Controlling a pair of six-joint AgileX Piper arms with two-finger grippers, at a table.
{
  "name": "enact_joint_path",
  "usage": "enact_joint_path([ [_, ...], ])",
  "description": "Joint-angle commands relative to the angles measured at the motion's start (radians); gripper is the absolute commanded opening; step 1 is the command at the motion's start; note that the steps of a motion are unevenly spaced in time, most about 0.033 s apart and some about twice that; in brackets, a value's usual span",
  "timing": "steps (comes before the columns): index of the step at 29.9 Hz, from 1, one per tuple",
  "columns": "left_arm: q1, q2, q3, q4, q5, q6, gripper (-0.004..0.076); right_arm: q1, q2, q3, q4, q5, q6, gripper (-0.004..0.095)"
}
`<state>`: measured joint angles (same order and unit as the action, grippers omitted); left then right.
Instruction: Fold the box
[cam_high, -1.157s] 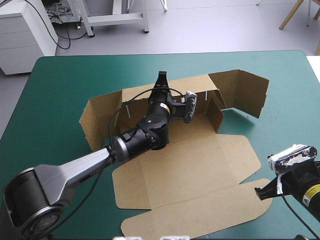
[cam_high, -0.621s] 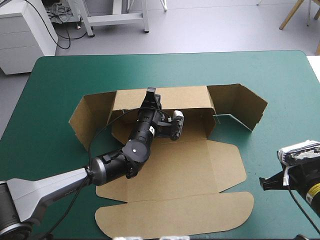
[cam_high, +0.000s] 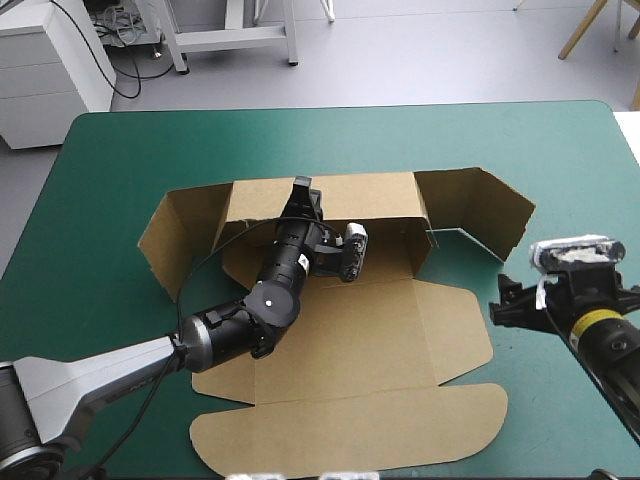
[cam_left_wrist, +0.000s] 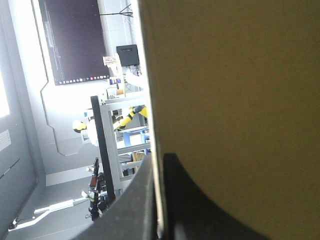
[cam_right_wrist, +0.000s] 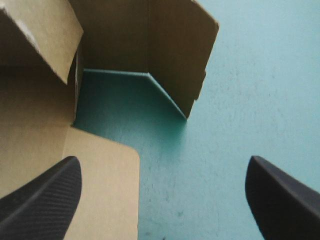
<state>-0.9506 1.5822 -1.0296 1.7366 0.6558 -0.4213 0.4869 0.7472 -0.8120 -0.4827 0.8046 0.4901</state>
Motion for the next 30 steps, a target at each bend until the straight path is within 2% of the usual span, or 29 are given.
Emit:
enact_joint_path([
  [1, -0.005, -0.039, -0.015, 0.078, 0.011, 0.010, -0.0010, -0.005, 0.093, -0.113, -0.104, -0.110, 0.080, 0.0868],
  [4, -0.005, -0.039, -0.015, 0.078, 0.011, 0.010, -0.0010, -0.015, 0.199, -0.216, -0.143, -0.115, 0.106, 0.0850],
  [8, -0.005, -0.038, -0.015, 0.078, 0.008, 0.008, -0.0010, -0.086, 0.356, -0.376, -0.066, -0.119, 0.029, 0.0850],
  [11, -0.005, -0.038, -0.015, 0.078, 0.007, 0.008, -0.0010, -0.181, 0.470, -0.506, 0.084, -0.127, -0.150, 0.0850],
  [15, -0.005, -0.038, -0.015, 0.078, 0.007, 0.008, -0.0010, -0.304, 0.626, -0.709, 0.376, -0.084, -0.416, 0.0850],
  [17, -0.005, -0.038, -0.015, 0.078, 0.007, 0.008, -0.0010, -0.354, 0.710, -0.826, 0.483, -0.020, -0.513, 0.0850],
  [20, -0.005, -0.038, -0.015, 0.078, 0.007, 0.008, -0.0010, -0.404, 0.842, -0.999, 0.585, 0.106, -0.582, 0.0850],
  [29, -0.005, -0.038, -0.015, 0.078, 0.007, 0.008, -0.0010, -0.454, 1.127, -1.282, 0.707, 0.402, -0.673, 0.0850],
  [30, -0.005, -0.038, -0.015, 0.078, 0.007, 0.008, -0.0010, -0.456, 1.137, -1.280, 0.714, 0.399, -0.673, 0.0850],
])
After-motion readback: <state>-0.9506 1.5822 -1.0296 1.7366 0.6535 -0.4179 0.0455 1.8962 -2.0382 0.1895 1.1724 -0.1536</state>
